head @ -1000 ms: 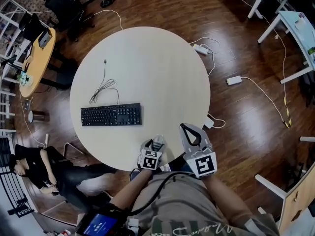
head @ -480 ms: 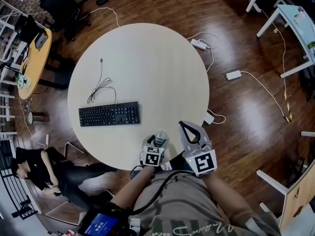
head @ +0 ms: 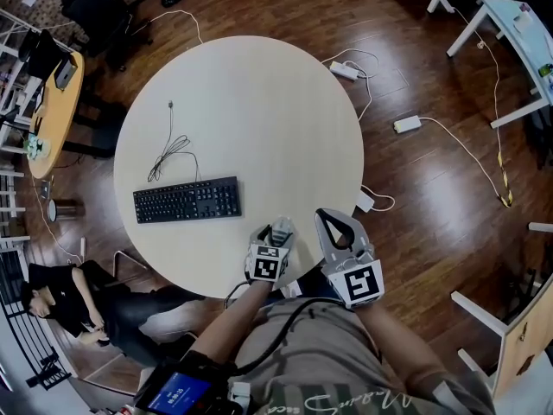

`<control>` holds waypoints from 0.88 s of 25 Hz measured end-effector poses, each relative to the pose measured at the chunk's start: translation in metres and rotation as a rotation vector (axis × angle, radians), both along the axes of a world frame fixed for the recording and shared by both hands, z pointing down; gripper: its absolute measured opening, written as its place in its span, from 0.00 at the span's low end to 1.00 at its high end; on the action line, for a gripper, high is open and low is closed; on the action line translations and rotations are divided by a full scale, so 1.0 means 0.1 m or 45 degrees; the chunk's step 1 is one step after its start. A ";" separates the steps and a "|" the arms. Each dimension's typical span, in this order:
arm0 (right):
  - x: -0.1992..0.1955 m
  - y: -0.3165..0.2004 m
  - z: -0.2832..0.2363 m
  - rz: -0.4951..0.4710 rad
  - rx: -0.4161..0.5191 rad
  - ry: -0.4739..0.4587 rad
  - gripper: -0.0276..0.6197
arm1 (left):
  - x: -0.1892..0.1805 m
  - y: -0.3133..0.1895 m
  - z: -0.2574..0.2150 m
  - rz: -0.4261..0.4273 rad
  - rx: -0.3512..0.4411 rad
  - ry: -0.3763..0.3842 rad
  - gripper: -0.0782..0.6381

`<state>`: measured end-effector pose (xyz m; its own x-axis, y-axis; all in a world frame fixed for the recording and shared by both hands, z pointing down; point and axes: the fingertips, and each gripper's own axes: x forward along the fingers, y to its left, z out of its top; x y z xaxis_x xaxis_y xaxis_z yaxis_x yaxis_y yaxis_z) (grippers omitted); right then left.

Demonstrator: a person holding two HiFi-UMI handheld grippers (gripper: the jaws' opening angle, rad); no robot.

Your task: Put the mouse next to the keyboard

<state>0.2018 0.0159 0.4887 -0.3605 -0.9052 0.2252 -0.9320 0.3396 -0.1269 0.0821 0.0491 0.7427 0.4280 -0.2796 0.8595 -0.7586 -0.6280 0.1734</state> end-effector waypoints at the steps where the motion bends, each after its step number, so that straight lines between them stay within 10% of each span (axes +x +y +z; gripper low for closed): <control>1: 0.00 0.00 0.00 0.000 0.001 -0.001 0.05 | 0.01 -0.02 0.00 0.002 -0.001 -0.001 0.54; 22: -0.09 -0.17 0.07 -0.066 -0.048 0.006 0.05 | 0.40 -0.41 0.07 0.000 0.005 0.013 0.55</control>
<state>0.1928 -0.0015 0.4953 -0.4053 -0.8763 0.2605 -0.9139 0.3822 -0.1365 0.1225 0.0082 0.7494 0.4367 -0.2827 0.8540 -0.7569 -0.6286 0.1789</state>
